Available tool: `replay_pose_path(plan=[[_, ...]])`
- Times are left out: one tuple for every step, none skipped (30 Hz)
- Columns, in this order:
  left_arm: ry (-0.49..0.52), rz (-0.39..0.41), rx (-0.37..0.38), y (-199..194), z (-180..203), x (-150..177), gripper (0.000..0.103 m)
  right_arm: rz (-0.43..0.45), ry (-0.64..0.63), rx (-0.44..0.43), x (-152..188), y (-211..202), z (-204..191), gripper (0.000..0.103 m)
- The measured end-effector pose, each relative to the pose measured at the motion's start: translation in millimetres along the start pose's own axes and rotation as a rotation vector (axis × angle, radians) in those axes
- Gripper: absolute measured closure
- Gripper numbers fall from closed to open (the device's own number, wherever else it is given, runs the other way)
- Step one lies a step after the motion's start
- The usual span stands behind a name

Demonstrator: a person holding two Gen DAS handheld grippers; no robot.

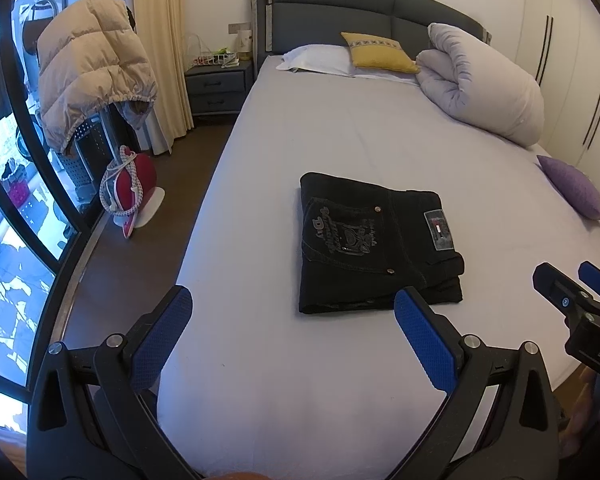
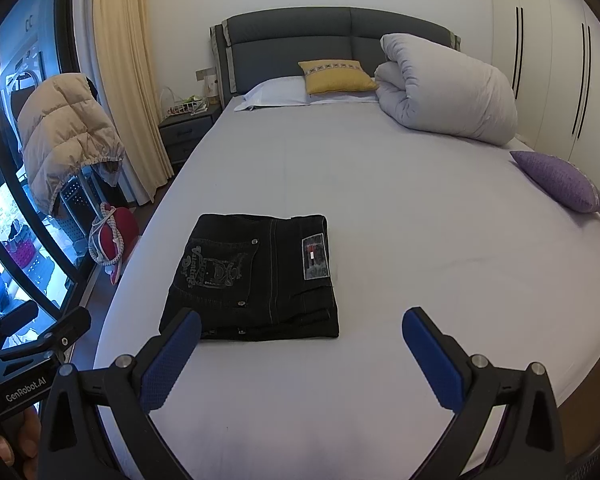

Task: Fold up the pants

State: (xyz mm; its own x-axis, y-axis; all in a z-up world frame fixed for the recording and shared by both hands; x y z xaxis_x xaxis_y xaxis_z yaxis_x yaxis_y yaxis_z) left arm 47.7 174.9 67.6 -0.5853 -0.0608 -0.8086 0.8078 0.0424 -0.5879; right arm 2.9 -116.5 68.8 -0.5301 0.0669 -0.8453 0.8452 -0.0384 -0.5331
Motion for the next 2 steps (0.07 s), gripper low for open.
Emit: replay_pose_path(plan=[[0.001,-0.001,-0.002,0.5,0.5,0.5,0.000,-0.003,0.000,-0.001,-0.3,0.9,0.5,0.000],[-0.001,-0.003,-0.001,1.3,0.5,0.7,0.000,-0.005,0.001,-0.001,0.2,1.1,0.6,0.000]])
Point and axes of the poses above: each gripper's, at about its wrist camera, not at the fingertips, and y roughly the way its jaws point, z to its right, x to its underside, the point moved 3 cm from there along y, roughly the way its jaws point, and after that the axes turned 11 degrees about z, right-handed, at the moved point
